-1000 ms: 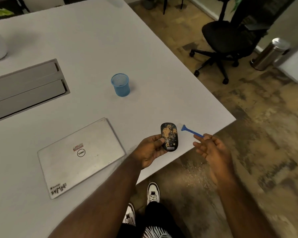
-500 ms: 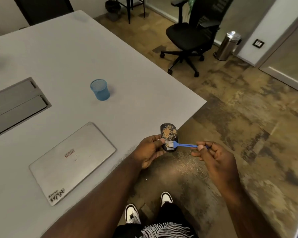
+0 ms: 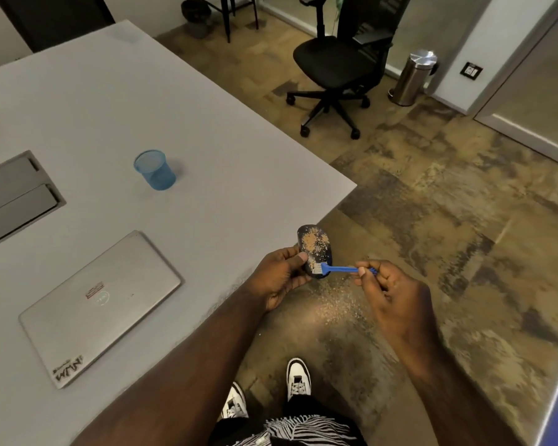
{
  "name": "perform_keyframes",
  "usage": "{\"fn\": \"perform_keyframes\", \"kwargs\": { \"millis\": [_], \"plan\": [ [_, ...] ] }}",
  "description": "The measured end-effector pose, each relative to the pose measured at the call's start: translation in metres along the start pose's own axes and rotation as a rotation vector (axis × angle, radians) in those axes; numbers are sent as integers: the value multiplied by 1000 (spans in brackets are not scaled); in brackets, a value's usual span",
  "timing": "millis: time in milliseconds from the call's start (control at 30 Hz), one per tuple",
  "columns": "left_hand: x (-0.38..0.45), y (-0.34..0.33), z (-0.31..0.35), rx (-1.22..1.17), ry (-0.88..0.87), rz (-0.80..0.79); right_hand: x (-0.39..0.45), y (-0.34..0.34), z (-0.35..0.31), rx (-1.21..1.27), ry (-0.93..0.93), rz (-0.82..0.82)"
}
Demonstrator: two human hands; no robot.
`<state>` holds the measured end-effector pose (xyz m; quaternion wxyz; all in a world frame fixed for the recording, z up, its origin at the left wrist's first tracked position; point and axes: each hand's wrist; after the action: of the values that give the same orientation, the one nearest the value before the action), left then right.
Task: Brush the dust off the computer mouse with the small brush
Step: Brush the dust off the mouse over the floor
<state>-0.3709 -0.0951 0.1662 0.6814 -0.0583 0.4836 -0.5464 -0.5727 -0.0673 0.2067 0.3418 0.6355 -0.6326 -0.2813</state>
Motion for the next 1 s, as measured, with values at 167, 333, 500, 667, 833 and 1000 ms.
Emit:
{"fn": "perform_keyframes", "kwargs": {
  "millis": [167,333,500,667,833,1000],
  "plan": [
    [8,-20,-9,14,11,8,15,22,29,-62,-49,93],
    [14,-39,-16,9,4,18,20,37,40,14,-48,135],
    [20,-54,-24,52,-11,30,14,32,39,30,32,50],
    [24,-62,-26,48,9,-2,25,43,58,-64,-48,178],
    [27,-71,-29,49,-2,13,22,47,56,25,11,176],
    [28,-78,-32,95,-36,43,17,33,50,-30,61,107]
  ]
}}
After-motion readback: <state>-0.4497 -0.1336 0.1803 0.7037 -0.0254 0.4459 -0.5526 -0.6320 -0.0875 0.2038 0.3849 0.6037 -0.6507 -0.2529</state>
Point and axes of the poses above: each hand's wrist, its own x-axis towards the middle knuckle, its own y-axis out of the back of the hand, z = x × y, and after that the axes turned 15 degrees about -x, right-handed
